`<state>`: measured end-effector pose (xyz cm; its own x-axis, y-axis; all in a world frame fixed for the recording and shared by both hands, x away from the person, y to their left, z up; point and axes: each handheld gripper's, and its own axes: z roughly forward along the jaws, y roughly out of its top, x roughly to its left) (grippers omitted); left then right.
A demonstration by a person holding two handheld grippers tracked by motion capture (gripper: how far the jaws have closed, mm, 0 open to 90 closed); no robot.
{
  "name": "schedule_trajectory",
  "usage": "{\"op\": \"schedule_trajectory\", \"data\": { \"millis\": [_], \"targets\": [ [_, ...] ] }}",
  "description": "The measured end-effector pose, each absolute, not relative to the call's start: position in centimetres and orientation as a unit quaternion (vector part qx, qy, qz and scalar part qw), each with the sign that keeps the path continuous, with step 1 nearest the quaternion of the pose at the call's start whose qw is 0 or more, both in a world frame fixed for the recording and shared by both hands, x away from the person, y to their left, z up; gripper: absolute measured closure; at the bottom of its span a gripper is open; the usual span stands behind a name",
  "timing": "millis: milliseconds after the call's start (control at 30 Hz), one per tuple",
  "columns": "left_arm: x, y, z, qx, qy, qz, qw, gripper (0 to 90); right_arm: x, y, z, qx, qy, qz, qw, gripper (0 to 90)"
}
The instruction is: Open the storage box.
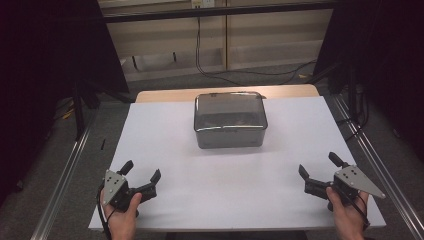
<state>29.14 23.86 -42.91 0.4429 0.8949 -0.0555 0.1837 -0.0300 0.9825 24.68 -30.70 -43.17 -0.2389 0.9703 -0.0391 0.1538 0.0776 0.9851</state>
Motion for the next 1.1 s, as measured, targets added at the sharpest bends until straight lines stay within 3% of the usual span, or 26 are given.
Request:
{"op": "schedule_trajectory", "data": {
  "millis": [1100],
  "targets": [
    [28.7, 23.4, -43.0, 0.643, 0.424, 0.307, 0.559, 2.6, 26.0, -28.3, -43.3, 0.433, 0.636, 0.529, 0.359, 0.0]
  ]
}}
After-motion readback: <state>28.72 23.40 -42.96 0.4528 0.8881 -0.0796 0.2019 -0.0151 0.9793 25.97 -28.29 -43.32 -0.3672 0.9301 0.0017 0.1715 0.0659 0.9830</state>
